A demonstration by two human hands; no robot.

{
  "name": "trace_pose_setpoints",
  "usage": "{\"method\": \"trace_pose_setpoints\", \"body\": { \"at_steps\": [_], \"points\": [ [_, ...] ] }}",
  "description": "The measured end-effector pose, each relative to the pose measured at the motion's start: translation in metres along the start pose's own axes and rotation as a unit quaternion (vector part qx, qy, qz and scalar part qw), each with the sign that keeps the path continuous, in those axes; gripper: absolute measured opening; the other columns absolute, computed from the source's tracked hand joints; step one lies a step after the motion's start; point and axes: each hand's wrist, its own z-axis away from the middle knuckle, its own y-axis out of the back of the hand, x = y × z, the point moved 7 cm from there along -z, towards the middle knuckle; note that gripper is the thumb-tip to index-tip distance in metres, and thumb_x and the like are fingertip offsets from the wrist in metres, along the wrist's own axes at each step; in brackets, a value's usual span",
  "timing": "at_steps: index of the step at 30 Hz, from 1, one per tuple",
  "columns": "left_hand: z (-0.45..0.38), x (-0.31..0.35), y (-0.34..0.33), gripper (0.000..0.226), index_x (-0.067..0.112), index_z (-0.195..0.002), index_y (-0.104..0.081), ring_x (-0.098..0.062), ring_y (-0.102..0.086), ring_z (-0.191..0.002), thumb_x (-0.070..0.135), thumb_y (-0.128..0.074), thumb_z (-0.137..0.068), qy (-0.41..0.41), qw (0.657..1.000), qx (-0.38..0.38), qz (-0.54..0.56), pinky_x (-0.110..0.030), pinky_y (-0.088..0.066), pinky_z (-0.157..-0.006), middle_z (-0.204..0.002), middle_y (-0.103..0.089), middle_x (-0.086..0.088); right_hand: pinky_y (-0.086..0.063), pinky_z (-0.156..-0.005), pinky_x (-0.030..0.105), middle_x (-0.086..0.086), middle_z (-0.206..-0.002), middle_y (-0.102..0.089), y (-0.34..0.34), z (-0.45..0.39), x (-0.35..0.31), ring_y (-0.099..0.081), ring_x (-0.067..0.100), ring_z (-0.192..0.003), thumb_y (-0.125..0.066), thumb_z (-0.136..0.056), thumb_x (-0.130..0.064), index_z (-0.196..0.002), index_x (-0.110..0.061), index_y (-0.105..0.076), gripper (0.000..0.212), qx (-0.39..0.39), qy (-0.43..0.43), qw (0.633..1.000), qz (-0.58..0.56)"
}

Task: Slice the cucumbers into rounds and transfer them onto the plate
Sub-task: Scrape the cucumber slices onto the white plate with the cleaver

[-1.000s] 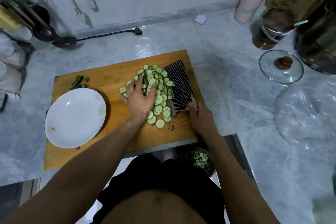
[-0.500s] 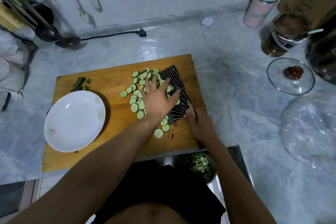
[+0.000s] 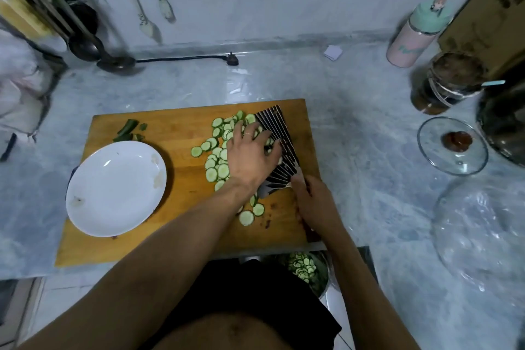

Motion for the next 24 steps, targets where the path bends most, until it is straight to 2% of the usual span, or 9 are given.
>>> {"method": "trace_pose_setpoints", "body": {
  "at_steps": [4, 9, 17, 20, 22, 24],
  "points": [
    [-0.003, 0.0, 0.011, 0.039, 0.022, -0.117, -0.069, -0.03, -0.029, -0.142, 0.047, -0.054, -0.092, -0.005, 0.999, 0.038, 0.015, -0.049, -0.035, -0.107, -0.138, -0.055, -0.003, -0.049, -0.062, 0.037, -0.002, -0.063, -0.054, 0.002, 0.0, -0.012, -0.06, 0.023, -0.062, -0.043, -0.103, -0.04, -0.07, -0.024, -0.048, 0.037, 0.001, 0.022, 1.0, 0.015],
    [0.003, -0.007, 0.016, 0.037, 0.019, -0.112, -0.071, -0.031, -0.036, -0.138, 0.045, -0.056, -0.091, -0.005, 0.998, 0.061, 0.015, -0.048, -0.041, -0.105, -0.132, -0.06, -0.005, -0.032, -0.056, 0.024, -0.008, -0.064, -0.049, 0.0, 0.01, -0.019, -0.05, 0.007, -0.062, -0.043, -0.104, -0.035, -0.07, -0.026, -0.047, 0.036, -0.001, 0.031, 0.999, 0.035],
    [0.012, -0.018, 0.035, 0.034, 0.016, -0.104, -0.074, -0.034, -0.043, -0.132, 0.042, -0.059, -0.089, -0.008, 0.996, 0.094, 0.011, -0.048, -0.046, -0.098, -0.124, -0.064, -0.008, -0.045, -0.059, 0.028, -0.006, -0.061, -0.052, -0.012, 0.02, -0.028, -0.057, 0.016, -0.06, -0.045, -0.103, -0.041, -0.068, -0.024, -0.048, 0.038, -0.009, 0.033, 0.999, 0.007],
    [0.021, -0.039, 0.054, 0.032, 0.017, -0.103, -0.074, -0.035, -0.043, -0.132, 0.041, -0.06, -0.088, 0.007, 0.993, 0.121, 0.008, -0.048, -0.045, -0.095, -0.124, -0.064, -0.007, -0.035, -0.051, 0.013, -0.007, -0.063, -0.049, -0.028, 0.026, -0.047, -0.047, 0.005, -0.058, -0.043, -0.104, -0.036, -0.07, -0.021, -0.047, 0.038, -0.042, 0.051, 0.998, 0.021],
    [0.028, -0.062, 0.067, 0.034, 0.018, -0.104, -0.074, -0.034, -0.043, -0.132, 0.043, -0.057, -0.088, 0.026, 0.99, 0.136, 0.003, -0.047, -0.047, -0.094, -0.124, -0.064, -0.007, -0.033, -0.05, 0.015, -0.007, -0.063, -0.048, -0.047, 0.027, -0.059, -0.045, 0.003, -0.056, -0.042, -0.104, -0.037, -0.072, -0.02, -0.049, 0.037, -0.073, 0.063, 0.995, 0.023],
    [0.037, -0.089, 0.08, 0.037, 0.018, -0.104, -0.074, -0.034, -0.043, -0.131, 0.044, -0.054, -0.088, 0.057, 0.986, 0.154, 0.002, -0.047, -0.047, -0.094, -0.123, -0.064, -0.007, -0.035, -0.056, 0.024, -0.004, -0.065, -0.051, -0.07, 0.029, -0.072, -0.049, 0.007, -0.059, -0.042, -0.104, -0.039, -0.075, -0.018, -0.051, 0.037, -0.106, 0.072, 0.991, 0.021]
  ]
}}
